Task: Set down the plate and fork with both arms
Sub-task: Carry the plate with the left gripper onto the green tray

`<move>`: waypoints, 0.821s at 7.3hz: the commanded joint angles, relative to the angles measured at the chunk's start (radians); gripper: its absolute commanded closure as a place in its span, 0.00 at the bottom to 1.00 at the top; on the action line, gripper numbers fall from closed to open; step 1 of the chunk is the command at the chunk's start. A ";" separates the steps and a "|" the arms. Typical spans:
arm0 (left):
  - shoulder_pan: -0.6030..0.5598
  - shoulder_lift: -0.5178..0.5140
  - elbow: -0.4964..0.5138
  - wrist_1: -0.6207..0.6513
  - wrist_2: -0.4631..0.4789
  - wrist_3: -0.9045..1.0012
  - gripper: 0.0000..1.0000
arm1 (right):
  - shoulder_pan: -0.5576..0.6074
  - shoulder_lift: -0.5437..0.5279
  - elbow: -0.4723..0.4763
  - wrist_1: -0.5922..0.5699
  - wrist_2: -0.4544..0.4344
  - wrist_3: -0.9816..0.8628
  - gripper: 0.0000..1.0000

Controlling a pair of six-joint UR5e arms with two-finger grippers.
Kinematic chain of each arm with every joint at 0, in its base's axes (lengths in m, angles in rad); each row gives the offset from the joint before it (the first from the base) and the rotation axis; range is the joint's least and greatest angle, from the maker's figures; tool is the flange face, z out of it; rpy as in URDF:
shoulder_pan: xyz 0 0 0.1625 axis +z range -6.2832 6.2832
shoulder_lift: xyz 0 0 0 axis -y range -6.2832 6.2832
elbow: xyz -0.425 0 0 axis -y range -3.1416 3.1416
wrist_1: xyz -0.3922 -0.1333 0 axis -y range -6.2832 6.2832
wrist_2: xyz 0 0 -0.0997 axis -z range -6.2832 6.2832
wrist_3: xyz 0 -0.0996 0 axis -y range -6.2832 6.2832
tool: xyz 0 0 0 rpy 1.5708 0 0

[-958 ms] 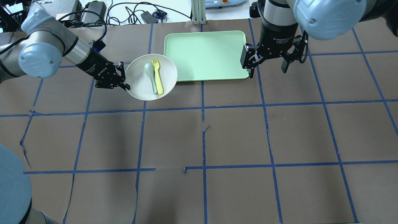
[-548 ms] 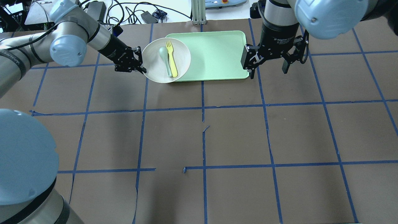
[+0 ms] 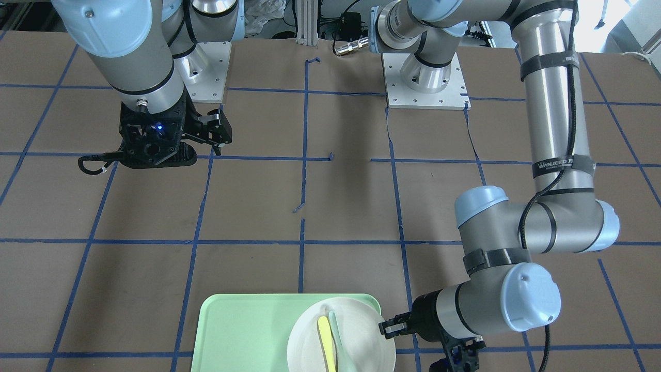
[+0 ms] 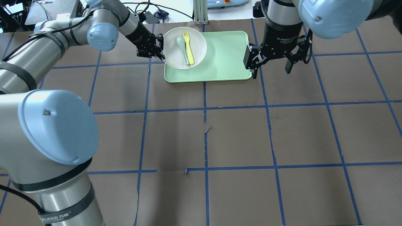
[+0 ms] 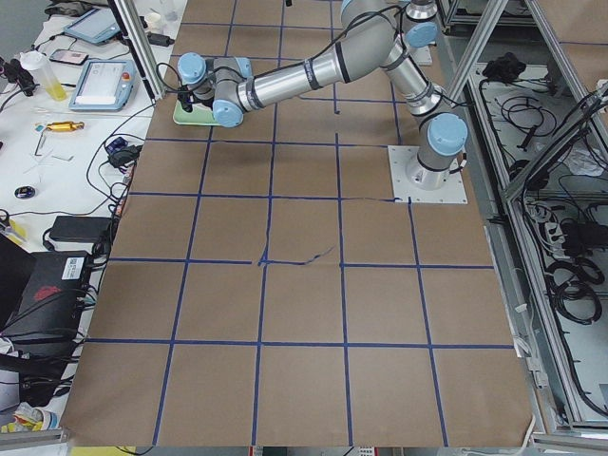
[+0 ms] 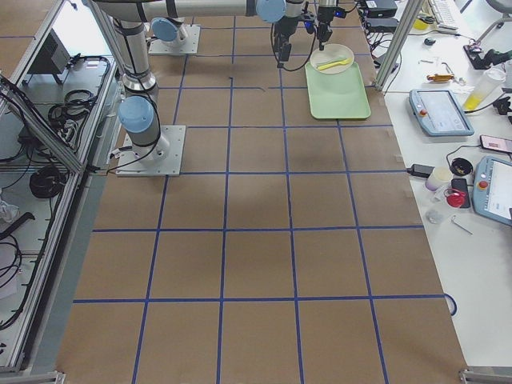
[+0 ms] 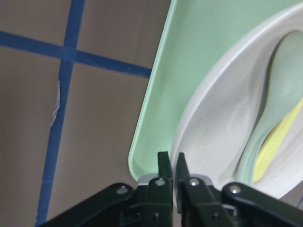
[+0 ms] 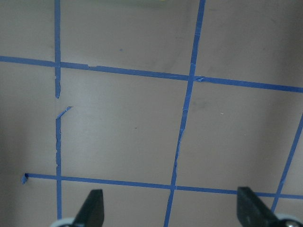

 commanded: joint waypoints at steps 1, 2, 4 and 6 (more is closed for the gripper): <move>-0.062 -0.044 0.046 -0.003 0.014 -0.105 1.00 | 0.001 0.000 0.002 0.002 -0.002 0.000 0.00; -0.081 -0.047 0.046 -0.003 0.014 -0.115 1.00 | 0.001 0.000 0.004 0.002 -0.002 0.000 0.00; -0.095 -0.063 0.053 0.023 0.012 -0.127 1.00 | 0.001 0.000 0.005 0.002 -0.002 0.000 0.00; -0.103 -0.096 0.070 0.043 0.008 -0.046 1.00 | 0.003 0.000 0.002 0.002 -0.002 0.000 0.00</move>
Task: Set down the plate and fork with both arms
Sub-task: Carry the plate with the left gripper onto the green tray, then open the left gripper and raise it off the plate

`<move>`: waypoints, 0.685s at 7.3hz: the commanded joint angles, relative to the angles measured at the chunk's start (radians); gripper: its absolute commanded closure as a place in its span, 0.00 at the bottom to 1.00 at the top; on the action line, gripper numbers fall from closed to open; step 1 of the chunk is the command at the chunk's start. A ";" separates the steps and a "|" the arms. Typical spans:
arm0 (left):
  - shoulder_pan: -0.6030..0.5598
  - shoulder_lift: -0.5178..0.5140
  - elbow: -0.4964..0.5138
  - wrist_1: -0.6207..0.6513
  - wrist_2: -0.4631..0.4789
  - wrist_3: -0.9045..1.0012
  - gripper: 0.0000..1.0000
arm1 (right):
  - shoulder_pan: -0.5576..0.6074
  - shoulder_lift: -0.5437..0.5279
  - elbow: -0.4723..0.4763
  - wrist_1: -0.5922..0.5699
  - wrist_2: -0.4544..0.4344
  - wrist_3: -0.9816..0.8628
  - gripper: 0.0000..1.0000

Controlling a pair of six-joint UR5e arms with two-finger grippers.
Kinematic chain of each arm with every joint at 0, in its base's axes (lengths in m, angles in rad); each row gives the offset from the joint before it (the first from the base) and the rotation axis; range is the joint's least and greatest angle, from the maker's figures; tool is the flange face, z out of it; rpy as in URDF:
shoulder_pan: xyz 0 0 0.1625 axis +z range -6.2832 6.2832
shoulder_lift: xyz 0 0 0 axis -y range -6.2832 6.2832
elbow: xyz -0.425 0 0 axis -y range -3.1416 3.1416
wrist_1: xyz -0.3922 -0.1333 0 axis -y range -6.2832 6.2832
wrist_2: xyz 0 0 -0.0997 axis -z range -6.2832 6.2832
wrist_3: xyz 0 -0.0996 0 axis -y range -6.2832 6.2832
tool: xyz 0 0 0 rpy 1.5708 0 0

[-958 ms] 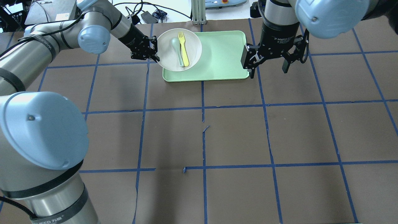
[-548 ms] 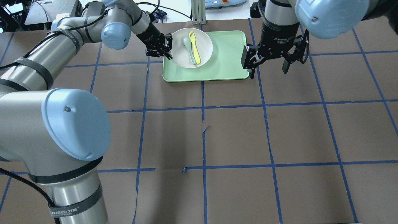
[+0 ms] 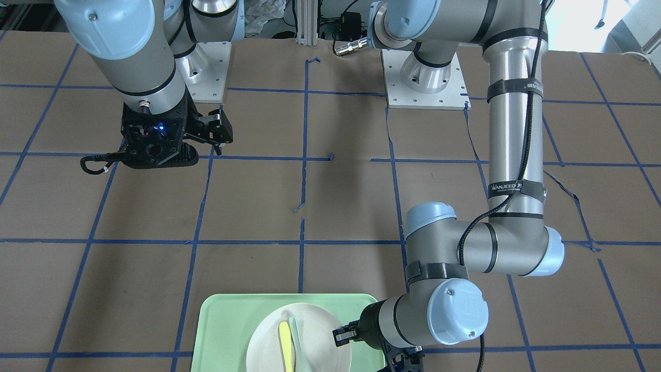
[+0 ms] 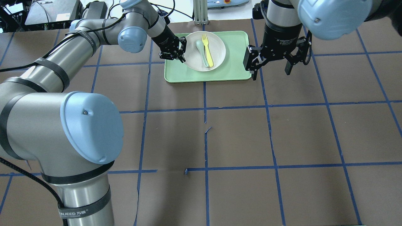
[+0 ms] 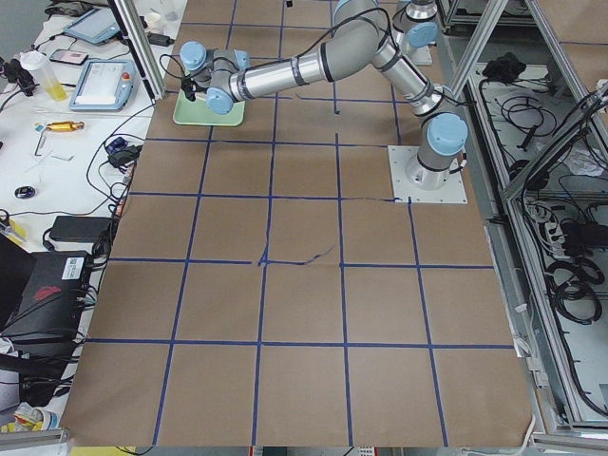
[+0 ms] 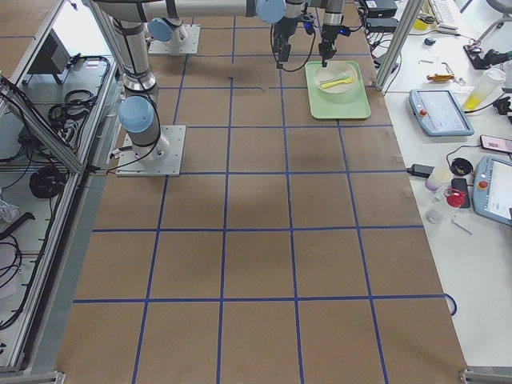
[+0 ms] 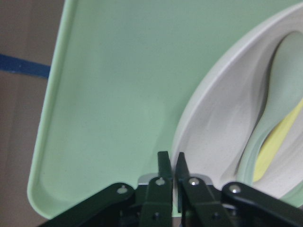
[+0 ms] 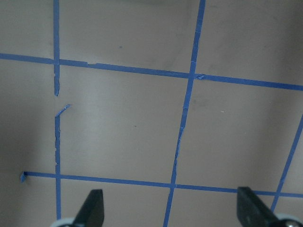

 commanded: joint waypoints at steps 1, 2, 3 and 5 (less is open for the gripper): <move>-0.008 -0.027 0.008 0.010 -0.001 0.054 1.00 | 0.001 0.000 -0.002 0.000 0.000 0.000 0.00; -0.010 -0.030 0.008 0.010 -0.001 0.055 1.00 | 0.001 0.000 -0.002 0.000 0.000 0.000 0.00; -0.010 -0.030 0.008 0.010 -0.001 0.055 0.85 | -0.001 0.000 -0.004 -0.002 0.000 0.000 0.00; -0.013 -0.023 0.002 0.026 -0.001 0.092 0.11 | -0.001 0.000 -0.007 -0.008 0.002 0.000 0.00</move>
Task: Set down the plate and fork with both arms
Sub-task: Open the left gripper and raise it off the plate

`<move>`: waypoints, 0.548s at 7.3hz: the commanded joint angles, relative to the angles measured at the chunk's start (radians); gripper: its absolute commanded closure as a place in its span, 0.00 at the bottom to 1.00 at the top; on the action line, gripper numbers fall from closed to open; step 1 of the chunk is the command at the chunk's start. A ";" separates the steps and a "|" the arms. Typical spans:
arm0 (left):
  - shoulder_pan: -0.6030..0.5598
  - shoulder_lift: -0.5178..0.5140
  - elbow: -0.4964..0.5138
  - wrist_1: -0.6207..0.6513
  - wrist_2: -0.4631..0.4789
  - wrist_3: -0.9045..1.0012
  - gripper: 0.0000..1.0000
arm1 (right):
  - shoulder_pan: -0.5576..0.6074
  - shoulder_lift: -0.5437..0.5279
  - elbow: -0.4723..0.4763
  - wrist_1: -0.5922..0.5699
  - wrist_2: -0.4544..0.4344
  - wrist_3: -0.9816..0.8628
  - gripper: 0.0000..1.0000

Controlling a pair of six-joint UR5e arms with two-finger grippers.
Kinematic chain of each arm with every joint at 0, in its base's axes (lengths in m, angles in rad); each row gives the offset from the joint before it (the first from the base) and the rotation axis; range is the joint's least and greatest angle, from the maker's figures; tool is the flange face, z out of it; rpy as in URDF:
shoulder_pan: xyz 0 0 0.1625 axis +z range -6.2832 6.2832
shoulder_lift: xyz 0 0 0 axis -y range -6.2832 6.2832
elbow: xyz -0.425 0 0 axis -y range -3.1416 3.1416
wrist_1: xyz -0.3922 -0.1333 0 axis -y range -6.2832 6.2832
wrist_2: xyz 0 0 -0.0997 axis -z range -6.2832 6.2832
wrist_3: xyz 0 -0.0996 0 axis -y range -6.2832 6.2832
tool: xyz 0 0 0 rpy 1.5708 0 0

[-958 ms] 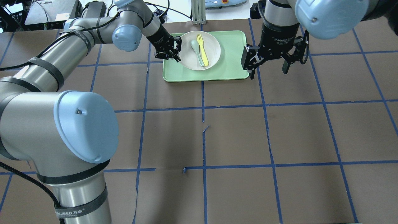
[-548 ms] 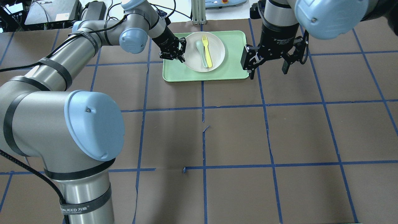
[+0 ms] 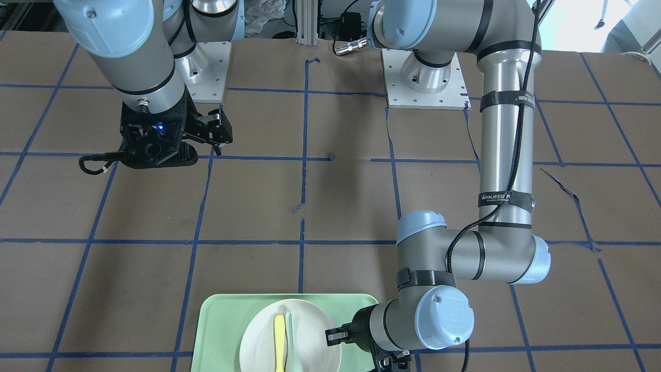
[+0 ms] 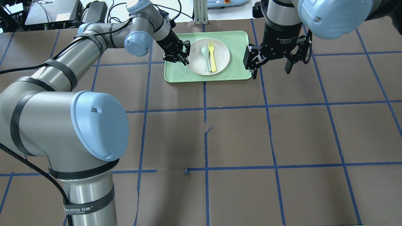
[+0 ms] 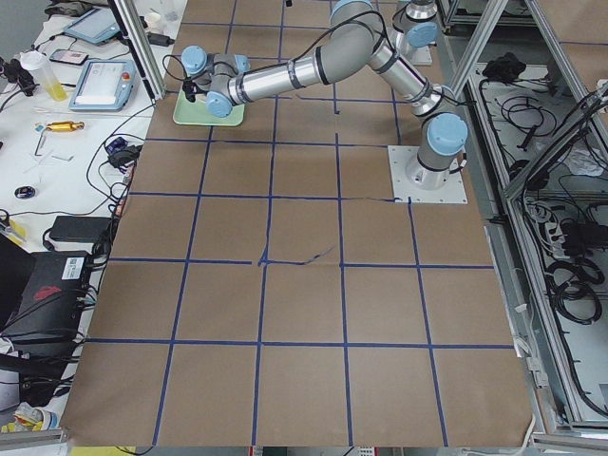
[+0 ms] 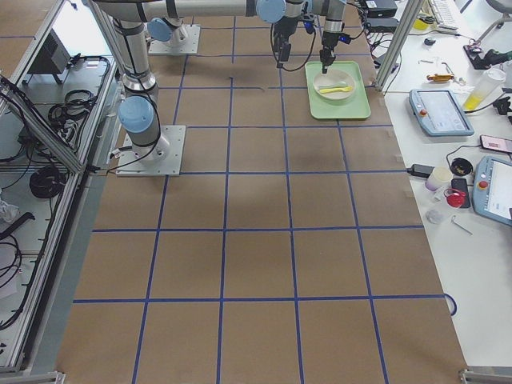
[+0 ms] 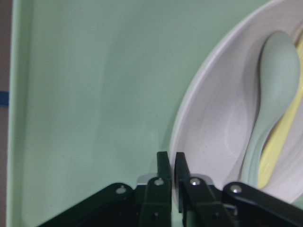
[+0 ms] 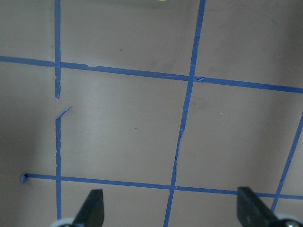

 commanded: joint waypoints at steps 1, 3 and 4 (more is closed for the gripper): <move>-0.001 0.017 -0.003 0.009 0.000 0.024 0.00 | -0.002 0.000 -0.013 -0.005 0.003 0.000 0.00; 0.006 0.126 -0.031 -0.025 0.116 0.037 0.00 | -0.002 0.035 -0.028 -0.087 0.015 0.002 0.00; 0.008 0.187 -0.080 -0.079 0.253 0.047 0.00 | 0.000 0.091 -0.034 -0.173 0.017 0.012 0.00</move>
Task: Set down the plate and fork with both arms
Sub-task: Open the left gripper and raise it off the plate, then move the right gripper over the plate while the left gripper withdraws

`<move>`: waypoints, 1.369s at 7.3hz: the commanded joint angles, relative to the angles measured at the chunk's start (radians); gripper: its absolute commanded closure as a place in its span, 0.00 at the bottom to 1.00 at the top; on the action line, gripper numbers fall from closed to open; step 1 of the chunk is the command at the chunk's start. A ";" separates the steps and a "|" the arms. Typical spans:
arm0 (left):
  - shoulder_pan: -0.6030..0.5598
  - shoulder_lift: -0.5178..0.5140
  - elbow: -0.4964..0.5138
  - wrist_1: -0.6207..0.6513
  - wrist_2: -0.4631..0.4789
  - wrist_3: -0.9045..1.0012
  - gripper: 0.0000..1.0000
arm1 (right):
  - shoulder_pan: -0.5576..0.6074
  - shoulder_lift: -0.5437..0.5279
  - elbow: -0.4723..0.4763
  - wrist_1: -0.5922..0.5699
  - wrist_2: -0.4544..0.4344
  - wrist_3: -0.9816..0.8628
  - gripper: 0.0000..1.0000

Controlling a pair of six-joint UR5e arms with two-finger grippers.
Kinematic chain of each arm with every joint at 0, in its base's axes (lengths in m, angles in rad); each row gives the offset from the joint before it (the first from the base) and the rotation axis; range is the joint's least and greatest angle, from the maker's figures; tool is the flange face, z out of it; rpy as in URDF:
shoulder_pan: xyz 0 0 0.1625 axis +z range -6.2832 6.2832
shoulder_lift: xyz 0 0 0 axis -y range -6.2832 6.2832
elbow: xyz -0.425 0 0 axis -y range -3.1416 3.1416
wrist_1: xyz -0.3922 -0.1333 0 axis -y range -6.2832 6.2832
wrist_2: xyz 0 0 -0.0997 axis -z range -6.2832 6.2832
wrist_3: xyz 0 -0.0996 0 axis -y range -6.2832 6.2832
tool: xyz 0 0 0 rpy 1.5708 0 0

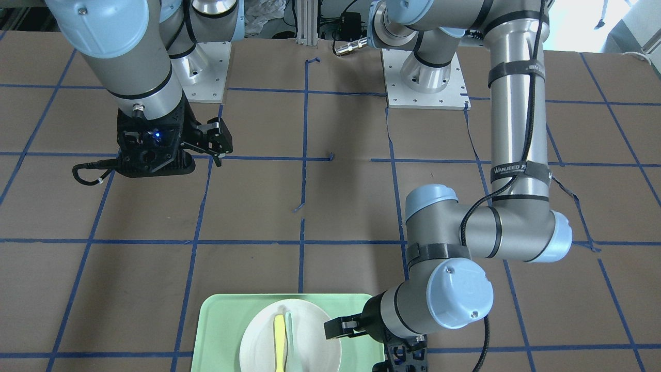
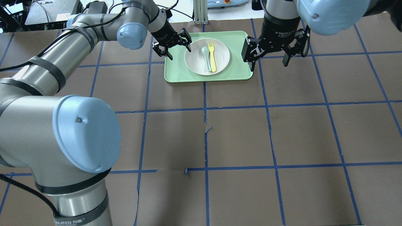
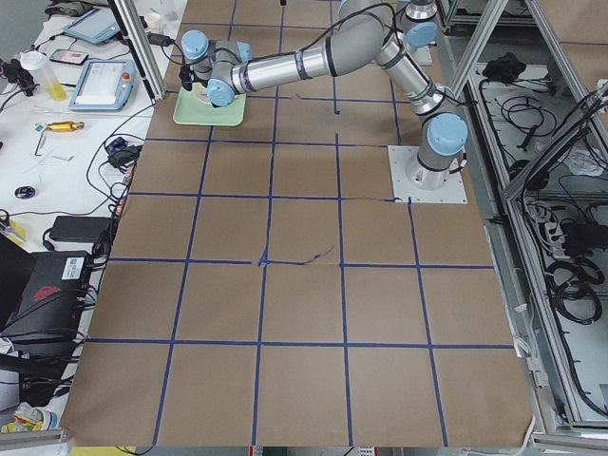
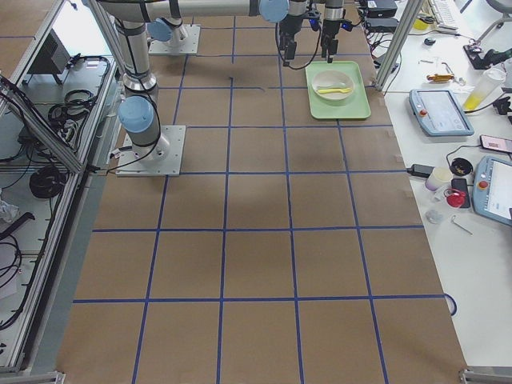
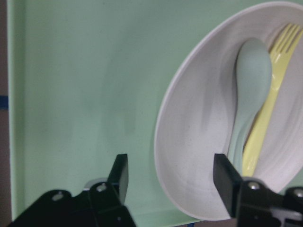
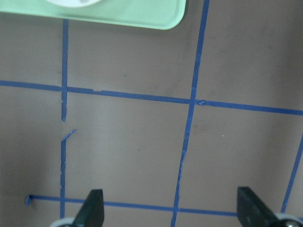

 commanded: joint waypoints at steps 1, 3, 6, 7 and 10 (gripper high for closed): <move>0.017 0.128 -0.125 -0.051 0.208 0.043 0.00 | 0.001 0.092 -0.009 -0.126 0.006 0.010 0.00; 0.087 0.249 -0.262 -0.069 0.262 0.153 0.00 | 0.007 0.179 -0.013 -0.260 0.049 0.014 0.00; 0.124 0.401 -0.319 -0.248 0.407 0.251 0.00 | 0.032 0.299 -0.062 -0.329 0.102 0.024 0.04; 0.141 0.438 -0.328 -0.307 0.407 0.253 0.00 | 0.038 0.325 -0.079 -0.370 0.115 0.025 0.07; 0.169 0.489 -0.408 -0.307 0.405 0.253 0.00 | 0.058 0.498 -0.259 -0.423 0.121 0.076 0.25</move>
